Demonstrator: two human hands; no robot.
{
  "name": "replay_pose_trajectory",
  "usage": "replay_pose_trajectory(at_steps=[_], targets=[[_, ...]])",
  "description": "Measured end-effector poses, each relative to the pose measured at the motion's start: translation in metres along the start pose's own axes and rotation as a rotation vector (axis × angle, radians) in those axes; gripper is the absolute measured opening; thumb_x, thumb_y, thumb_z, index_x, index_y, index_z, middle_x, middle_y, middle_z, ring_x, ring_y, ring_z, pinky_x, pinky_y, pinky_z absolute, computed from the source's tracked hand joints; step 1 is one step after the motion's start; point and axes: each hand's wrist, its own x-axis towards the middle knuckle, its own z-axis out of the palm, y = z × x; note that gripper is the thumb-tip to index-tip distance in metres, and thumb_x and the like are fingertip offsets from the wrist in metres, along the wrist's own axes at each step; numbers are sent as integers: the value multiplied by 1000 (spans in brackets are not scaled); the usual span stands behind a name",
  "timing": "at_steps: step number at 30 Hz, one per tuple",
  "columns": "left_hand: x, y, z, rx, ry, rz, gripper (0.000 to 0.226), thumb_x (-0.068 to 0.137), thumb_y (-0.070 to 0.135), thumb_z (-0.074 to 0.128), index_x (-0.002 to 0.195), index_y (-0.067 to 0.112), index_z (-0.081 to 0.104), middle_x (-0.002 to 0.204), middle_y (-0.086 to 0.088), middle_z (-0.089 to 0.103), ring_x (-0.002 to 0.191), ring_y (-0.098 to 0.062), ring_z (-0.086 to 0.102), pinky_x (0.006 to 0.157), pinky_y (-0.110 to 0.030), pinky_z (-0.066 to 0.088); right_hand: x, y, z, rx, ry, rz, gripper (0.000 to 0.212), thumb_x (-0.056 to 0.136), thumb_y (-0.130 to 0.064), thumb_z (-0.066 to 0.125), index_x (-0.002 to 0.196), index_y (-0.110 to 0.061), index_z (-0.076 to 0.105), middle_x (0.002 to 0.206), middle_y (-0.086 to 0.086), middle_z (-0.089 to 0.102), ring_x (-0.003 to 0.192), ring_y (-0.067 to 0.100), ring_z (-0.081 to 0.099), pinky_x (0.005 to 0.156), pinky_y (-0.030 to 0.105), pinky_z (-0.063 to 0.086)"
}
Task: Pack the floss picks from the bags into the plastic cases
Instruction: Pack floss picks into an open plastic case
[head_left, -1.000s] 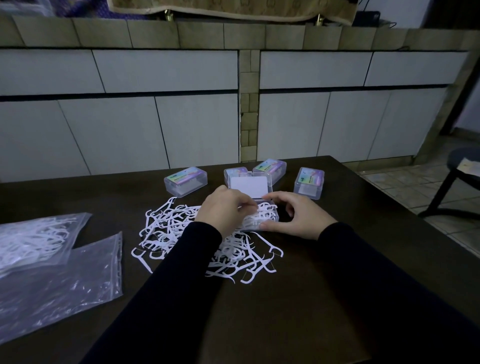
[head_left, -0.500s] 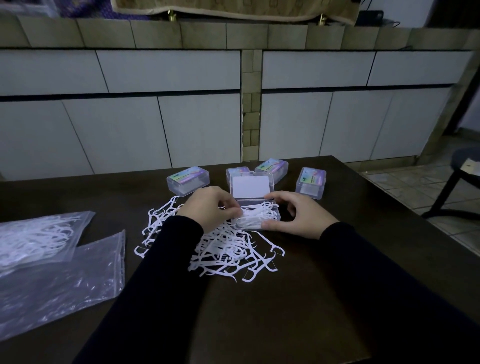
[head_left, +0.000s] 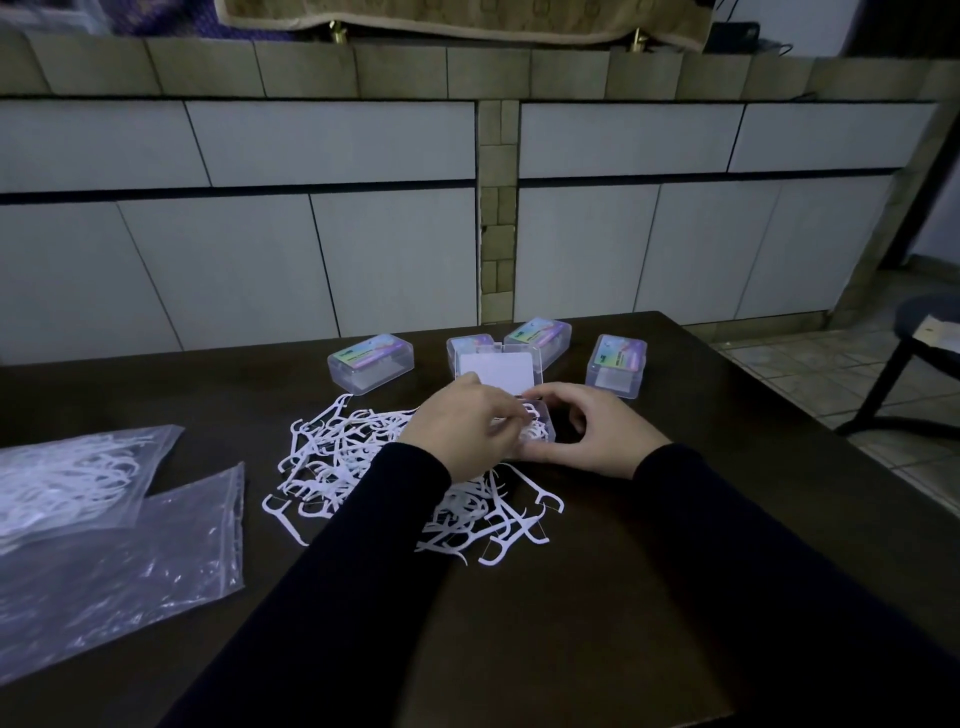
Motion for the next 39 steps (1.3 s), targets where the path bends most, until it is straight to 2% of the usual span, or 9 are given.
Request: replay_pose_trajectory(at_steps=[5, 11, 14, 17, 22, 26, 30, 33, 39], targets=[[-5, 2, -5, -103, 126, 5, 25, 96, 26, 51, 114, 27, 68, 111, 12, 67, 96, -5, 47, 86, -29, 45, -1, -1, 0, -28, -7, -7, 68, 75, -55, 72, 135, -34, 48, 132, -12, 52, 108, 1, 48, 87, 22, 42], [-22, -12, -23, -279, 209, -161, 24, 96, 32, 52, 113, 28, 68, 104, 14, 68, 89, 4, 54, 81, -22, 47, -8, -9, 5, -171, 60, 57, 79, 74, -69, 62, 143, -40, 36, 132, -8, 34, 121, 13, 41, 102, 39, 42], [-37, -21, -35, -263, 119, -208, 32, 88, 52, 56, 105, 30, 71, 89, 23, 64, 81, 10, 54, 71, -19, 44, -15, -23, 9, -199, 183, -80, 70, 76, -70, 58, 137, -38, 45, 119, -11, 40, 111, 10, 45, 95, 35, 44], [-53, -25, -48, -177, 2, -252, 60, 61, 80, 55, 98, 35, 71, 91, 22, 66, 89, 4, 58, 80, -27, 49, -26, -48, 16, -324, 122, -275, 55, 79, -70, 52, 120, -34, 61, 99, -15, 53, 94, 4, 47, 88, 32, 40], [-69, -33, -65, -186, -214, -424, 84, 43, 70, 75, 118, 33, 64, 112, 20, 58, 108, -4, 50, 96, -29, 43, -33, -75, 29, -614, 17, -273, 53, 84, -72, 42, 110, -33, 66, 90, -14, 61, 86, 7, 50, 85, 30, 28], [-66, -36, -59, -132, -246, -448, 55, 65, 50, 82, 114, 31, 67, 105, 20, 55, 98, -3, 48, 87, -22, 38, -33, -76, 34, -571, 23, -211, 47, 86, -68, 46, 113, -34, 63, 93, -16, 55, 88, 5, 45, 90, 31, 32], [-63, -40, -54, -130, -209, -402, 29, 72, 47, 78, 98, 35, 73, 94, 23, 63, 90, 0, 56, 78, -21, 42, -33, -78, 35, -498, 34, -174, 30, 90, -55, 52, 105, -34, 65, 99, -16, 59, 98, 6, 50, 98, 33, 34], [-63, -42, -53, -125, -185, -382, 18, 77, 43, 74, 91, 32, 74, 90, 18, 65, 83, 2, 56, 65, -15, 38, -32, -77, 36, -461, 37, -158, 23, 91, -50, 53, 103, -33, 64, 97, -18, 55, 98, 5, 50, 96, 31, 34], [-64, -44, -54, -168, -113, -409, 7, 81, 40, 71, 83, 34, 70, 90, 11, 65, 82, -5, 56, 64, -19, 39, -33, -78, 32, -393, 151, -125, 14, 95, -42, 53, 98, -34, 62, 95, -17, 64, 85, 1, 54, 94, 30, 37]])
